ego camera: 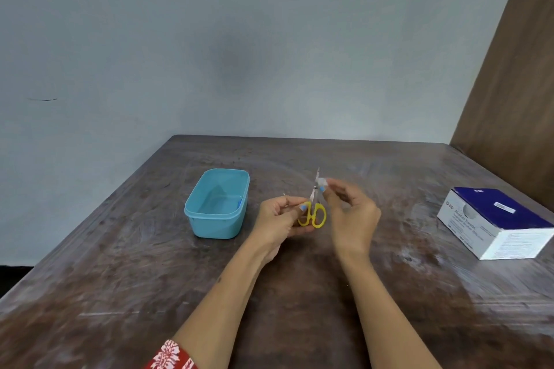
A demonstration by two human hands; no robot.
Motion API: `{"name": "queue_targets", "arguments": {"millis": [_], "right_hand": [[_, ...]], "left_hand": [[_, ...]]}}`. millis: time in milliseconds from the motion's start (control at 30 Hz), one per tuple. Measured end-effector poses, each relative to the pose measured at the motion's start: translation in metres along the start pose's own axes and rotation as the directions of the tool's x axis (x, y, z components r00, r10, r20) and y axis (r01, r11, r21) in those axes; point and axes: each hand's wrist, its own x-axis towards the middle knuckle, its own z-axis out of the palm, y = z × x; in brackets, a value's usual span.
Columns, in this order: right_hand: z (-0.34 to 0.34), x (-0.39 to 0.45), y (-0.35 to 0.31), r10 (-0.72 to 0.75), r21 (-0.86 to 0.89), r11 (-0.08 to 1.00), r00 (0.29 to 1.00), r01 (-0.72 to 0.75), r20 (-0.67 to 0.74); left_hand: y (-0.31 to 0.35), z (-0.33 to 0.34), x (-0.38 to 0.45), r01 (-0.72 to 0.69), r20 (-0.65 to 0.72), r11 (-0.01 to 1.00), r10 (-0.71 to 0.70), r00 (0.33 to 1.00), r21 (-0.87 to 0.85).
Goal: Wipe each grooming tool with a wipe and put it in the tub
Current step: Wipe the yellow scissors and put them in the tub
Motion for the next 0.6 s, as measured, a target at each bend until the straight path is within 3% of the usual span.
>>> {"name": "queue_targets", "arguments": {"millis": [133, 500, 600], "right_hand": [[0.0045, -0.0088, 0.0042, -0.097, -0.231, 0.962, 0.973, 0.146, 0.208], [0.0016, -0.0048, 0.0064, -0.204, -0.332, 0.913, 0.971, 0.235, 0.126], [0.0032, -0.0064, 0.0061, -0.21, -0.28, 0.924, 0.957, 0.261, 0.201]], "left_hand": [[0.001, -0.0039, 0.002, -0.018, -0.042, 0.999, 0.016, 0.999, -0.046], [-0.0017, -0.0066, 0.0089, -0.103, -0.157, 0.991, 0.089, 0.984, -0.084], [-0.002, -0.0057, 0.0073, -0.105, -0.131, 0.991, 0.093, 0.987, -0.086]]}}
